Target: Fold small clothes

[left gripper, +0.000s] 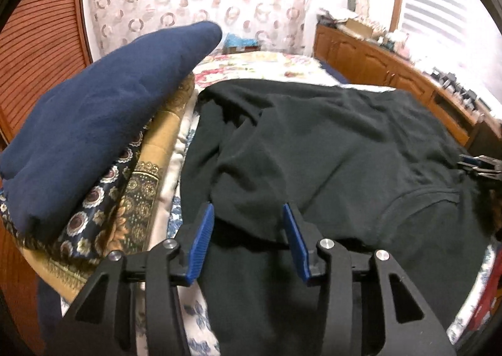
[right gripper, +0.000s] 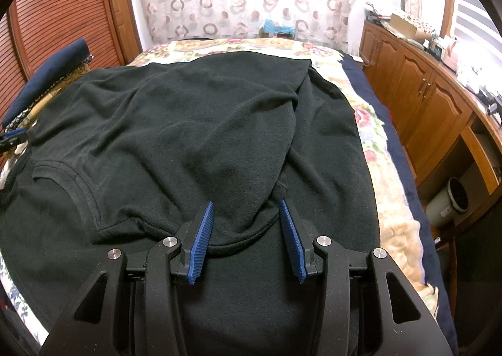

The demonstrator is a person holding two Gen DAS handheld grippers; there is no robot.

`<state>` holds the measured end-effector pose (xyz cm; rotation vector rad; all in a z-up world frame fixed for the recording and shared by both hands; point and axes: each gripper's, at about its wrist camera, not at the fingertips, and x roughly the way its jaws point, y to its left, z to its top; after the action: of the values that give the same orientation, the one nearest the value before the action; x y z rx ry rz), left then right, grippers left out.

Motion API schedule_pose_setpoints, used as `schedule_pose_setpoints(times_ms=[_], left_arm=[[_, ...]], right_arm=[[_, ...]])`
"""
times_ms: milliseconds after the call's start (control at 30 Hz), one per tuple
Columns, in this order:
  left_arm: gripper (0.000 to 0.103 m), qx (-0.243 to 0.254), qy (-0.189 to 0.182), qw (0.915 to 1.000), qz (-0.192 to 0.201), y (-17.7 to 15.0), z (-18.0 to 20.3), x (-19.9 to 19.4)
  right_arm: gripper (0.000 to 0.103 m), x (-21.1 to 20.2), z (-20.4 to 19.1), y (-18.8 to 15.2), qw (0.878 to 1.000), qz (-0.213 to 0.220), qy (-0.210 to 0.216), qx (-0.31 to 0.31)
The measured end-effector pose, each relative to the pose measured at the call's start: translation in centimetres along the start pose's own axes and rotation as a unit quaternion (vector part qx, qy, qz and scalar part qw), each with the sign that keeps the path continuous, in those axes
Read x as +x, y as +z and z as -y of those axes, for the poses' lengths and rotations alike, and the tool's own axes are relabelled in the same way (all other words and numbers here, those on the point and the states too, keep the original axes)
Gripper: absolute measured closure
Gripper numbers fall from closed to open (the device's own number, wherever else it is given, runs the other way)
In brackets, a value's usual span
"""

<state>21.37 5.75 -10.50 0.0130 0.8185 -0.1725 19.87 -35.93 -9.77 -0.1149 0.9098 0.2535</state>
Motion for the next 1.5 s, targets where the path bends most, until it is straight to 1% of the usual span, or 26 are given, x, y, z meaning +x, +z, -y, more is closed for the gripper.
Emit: schedule_pose_setpoints(times_ms=[67, 233, 267, 300, 333, 367, 400, 500, 600, 733, 933, 1067, 1100, 1133, 1167, 1200, 1233, 1300, 1500], left_arm=[[0.058, -0.002, 0.008, 0.9999, -0.009, 0.3, -0.2, 0.9], [0.058, -0.004, 0.003, 0.9997, -0.022, 0.3, -0.4, 1.9], [0.065, 0.000, -0.001, 0.9998, -0.022, 0.3, -0.3, 1.9], [0.081, 0.005, -0.002, 0.9998, -0.022, 0.3, -0.1, 1.9], [0.084, 0.011, 0.001, 0.9997, -0.021, 0.5, 0.1, 1.8], [0.092, 0.015, -0.001, 0.9997, -0.020, 0.4, 0.3, 1.6], [0.096, 0.016, -0.009, 0.9997, -0.018, 0.5, 0.4, 1.4], [0.096, 0.016, -0.013, 0.9998, -0.001, 0.6, 0.8, 0.3], [0.096, 0.016, -0.021, 0.9996, 0.007, 0.6, 1.0, -0.4], [0.096, 0.021, -0.017, 0.9996, 0.005, 0.7, 1.1, -0.1], [0.096, 0.009, -0.015, 0.9998, 0.003, 0.7, 1.0, 0.3], [0.100, 0.010, -0.020, 0.9997, 0.012, 0.8, 1.1, -0.3], [0.100, 0.010, -0.022, 0.9996, 0.016, 0.9, 1.1, -0.6], [0.100, 0.011, -0.026, 0.9994, 0.021, 0.9, 1.1, -1.1], [0.101, 0.012, -0.029, 0.9992, 0.025, 1.0, 1.2, -1.4], [0.101, 0.013, -0.031, 0.9990, 0.030, 1.0, 1.3, -1.8], [0.101, 0.016, -0.034, 0.9987, 0.035, 1.1, 1.5, -2.3], [0.102, 0.018, -0.040, 0.9980, 0.046, 1.3, 1.8, -3.2], [0.102, 0.017, -0.055, 0.9951, 0.080, 2.1, 2.1, -6.3]], right_arm=[[0.059, 0.0, 0.0, 0.0, 1.000, 0.000, 0.000, 0.000], [0.059, 0.0, 0.0, 0.0, 1.000, 0.000, 0.000, 0.000], [0.059, 0.0, 0.0, 0.0, 1.000, 0.000, 0.000, 0.000], [0.059, 0.0, 0.1, 0.0, 1.000, 0.000, 0.000, 0.000], [0.059, 0.0, 0.0, 0.0, 1.000, 0.000, 0.000, 0.000], [0.059, 0.0, 0.0, 0.0, 1.000, 0.000, 0.000, 0.000], [0.059, 0.0, 0.0, 0.0, 1.000, 0.000, 0.000, 0.000], [0.059, 0.0, 0.1, 0.0, 1.000, 0.000, 0.000, 0.000], [0.059, 0.0, 0.1, 0.0, 1.000, 0.000, 0.000, 0.000], [0.059, 0.0, 0.0, 0.0, 1.000, 0.000, 0.000, 0.000], [0.059, 0.0, 0.0, 0.0, 1.000, 0.000, 0.000, 0.000], [0.059, 0.0, 0.0, 0.0, 1.000, 0.000, -0.001, 0.000], [0.062, -0.1, 0.0, -0.1, 1.000, 0.002, -0.004, -0.001], [0.074, -0.2, 0.0, 0.0, 1.000, 0.004, -0.006, -0.003], [0.080, -0.3, 0.0, 0.0, 1.000, 0.005, -0.001, -0.005], [0.091, -0.4, 0.0, 0.1, 1.000, 0.006, 0.001, -0.007], [0.097, -0.4, 0.0, 0.1, 1.000, 0.008, 0.005, -0.006], [0.099, -0.8, 0.3, 0.2, 1.000, 0.017, 0.026, 0.000], [0.100, -3.7, 0.2, 1.6, 0.998, 0.060, 0.026, -0.007]])
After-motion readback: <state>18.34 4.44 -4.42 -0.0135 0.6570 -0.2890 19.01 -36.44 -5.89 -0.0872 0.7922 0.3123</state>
